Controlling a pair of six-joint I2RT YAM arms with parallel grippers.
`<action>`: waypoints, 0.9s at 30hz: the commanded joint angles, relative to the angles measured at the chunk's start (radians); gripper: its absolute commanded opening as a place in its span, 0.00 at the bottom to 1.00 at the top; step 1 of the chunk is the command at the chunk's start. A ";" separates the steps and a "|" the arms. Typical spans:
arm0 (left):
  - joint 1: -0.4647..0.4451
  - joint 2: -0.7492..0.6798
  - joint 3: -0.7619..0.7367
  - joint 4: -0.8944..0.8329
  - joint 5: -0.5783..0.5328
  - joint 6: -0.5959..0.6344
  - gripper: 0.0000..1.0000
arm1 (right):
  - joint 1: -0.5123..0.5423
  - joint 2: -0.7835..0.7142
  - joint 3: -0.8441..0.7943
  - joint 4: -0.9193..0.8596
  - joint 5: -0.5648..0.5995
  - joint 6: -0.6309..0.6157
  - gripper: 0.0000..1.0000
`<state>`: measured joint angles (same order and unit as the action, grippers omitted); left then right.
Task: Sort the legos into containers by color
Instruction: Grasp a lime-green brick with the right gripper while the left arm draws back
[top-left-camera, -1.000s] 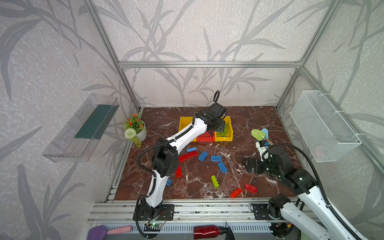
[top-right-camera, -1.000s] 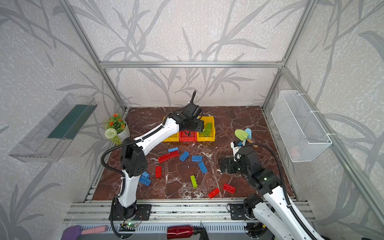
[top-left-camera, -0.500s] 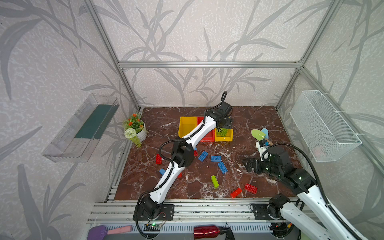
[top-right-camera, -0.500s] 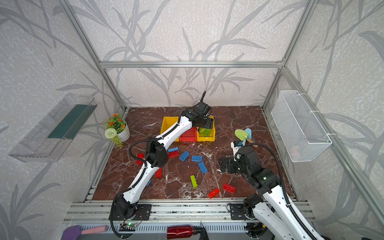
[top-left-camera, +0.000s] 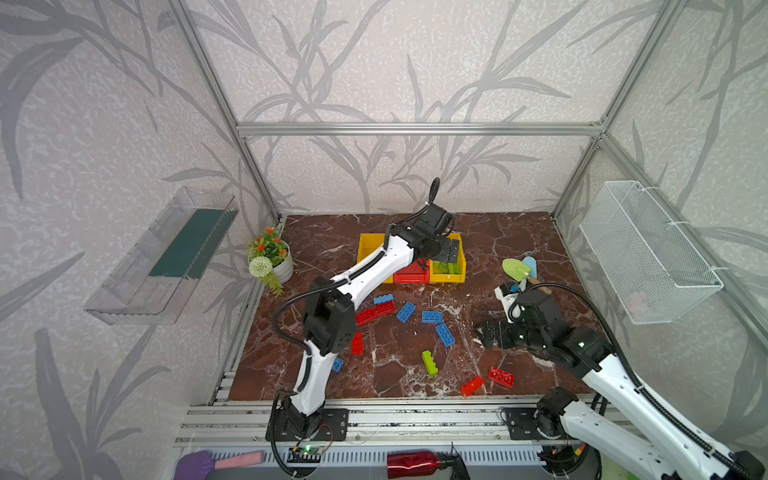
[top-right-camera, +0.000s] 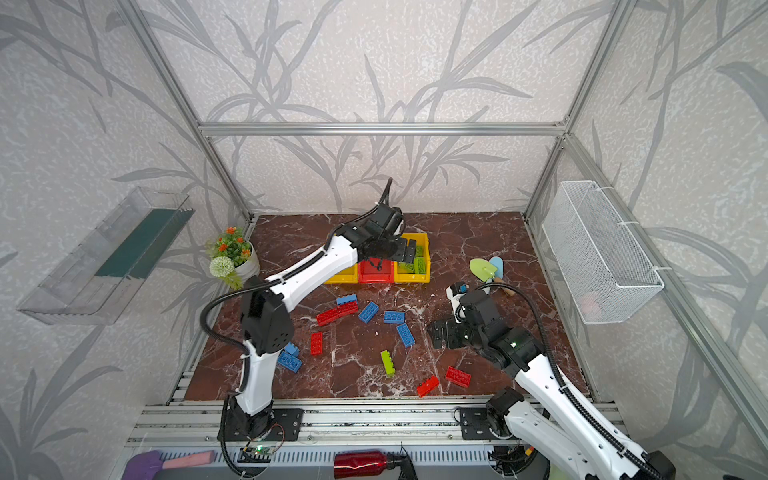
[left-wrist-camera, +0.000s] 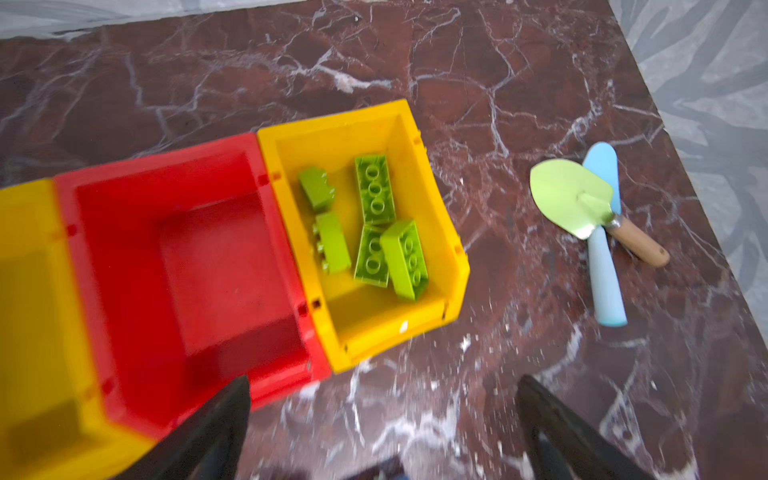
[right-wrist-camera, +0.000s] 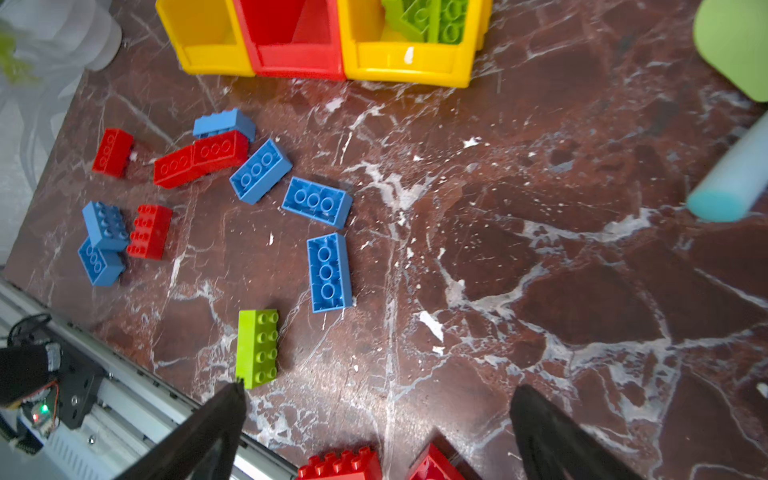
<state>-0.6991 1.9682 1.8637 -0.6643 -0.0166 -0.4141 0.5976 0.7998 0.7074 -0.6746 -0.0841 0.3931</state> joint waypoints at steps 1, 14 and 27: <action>0.003 -0.214 -0.260 0.124 -0.082 -0.038 0.99 | 0.109 0.042 0.022 0.034 0.079 0.052 0.99; 0.004 -1.110 -1.200 0.109 -0.233 -0.302 0.99 | 0.464 0.361 0.036 0.177 0.164 0.222 0.78; 0.003 -1.450 -1.383 0.002 -0.260 -0.374 0.99 | 0.564 0.665 0.153 0.236 0.131 0.277 0.57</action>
<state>-0.6975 0.5140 0.4999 -0.6285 -0.2516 -0.7582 1.1519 1.4330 0.8406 -0.4561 0.0509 0.6369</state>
